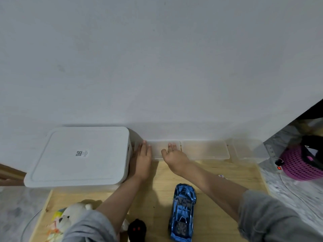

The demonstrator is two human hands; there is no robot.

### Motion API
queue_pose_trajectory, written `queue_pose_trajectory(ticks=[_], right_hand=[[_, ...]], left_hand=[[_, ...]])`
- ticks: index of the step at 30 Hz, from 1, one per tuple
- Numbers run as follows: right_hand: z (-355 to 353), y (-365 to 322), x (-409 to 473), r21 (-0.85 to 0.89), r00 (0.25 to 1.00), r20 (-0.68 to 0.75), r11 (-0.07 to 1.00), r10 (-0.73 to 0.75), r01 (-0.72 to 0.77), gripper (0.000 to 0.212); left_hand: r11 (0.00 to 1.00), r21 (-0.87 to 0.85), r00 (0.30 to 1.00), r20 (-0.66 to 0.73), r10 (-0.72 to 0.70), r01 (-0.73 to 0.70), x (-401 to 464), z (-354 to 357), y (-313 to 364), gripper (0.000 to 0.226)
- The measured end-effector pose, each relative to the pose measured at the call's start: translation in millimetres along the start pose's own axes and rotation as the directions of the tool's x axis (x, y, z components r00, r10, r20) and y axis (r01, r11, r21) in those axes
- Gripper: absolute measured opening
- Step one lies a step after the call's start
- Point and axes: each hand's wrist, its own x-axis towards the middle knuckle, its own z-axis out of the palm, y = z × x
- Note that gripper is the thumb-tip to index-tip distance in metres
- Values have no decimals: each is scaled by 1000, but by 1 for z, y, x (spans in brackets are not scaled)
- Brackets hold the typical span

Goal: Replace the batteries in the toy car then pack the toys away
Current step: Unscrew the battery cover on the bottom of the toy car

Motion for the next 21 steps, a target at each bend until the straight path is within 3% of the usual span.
queue_pose_trajectory(ticks=[6, 12, 18, 21], right_hand=[[-12, 2, -3, 142, 999, 29, 989, 41, -45, 51], [-22, 10, -2, 226, 1000, 6, 974, 30, -30, 32], [-46, 31, 4, 313, 1000, 8, 950, -9, 7, 52], [-54, 39, 6, 352, 1000, 7, 936, -13, 10, 50]], left_hand=[[998, -56, 998, 49, 28, -25, 1, 3, 1, 104], [1000, -2, 999, 41, 28, -28, 3, 4, 1, 98], [991, 133, 990, -136, 20, -2, 5, -13, 4, 79], [983, 178, 972, -235, 9, 34, 3, -21, 6, 73]])
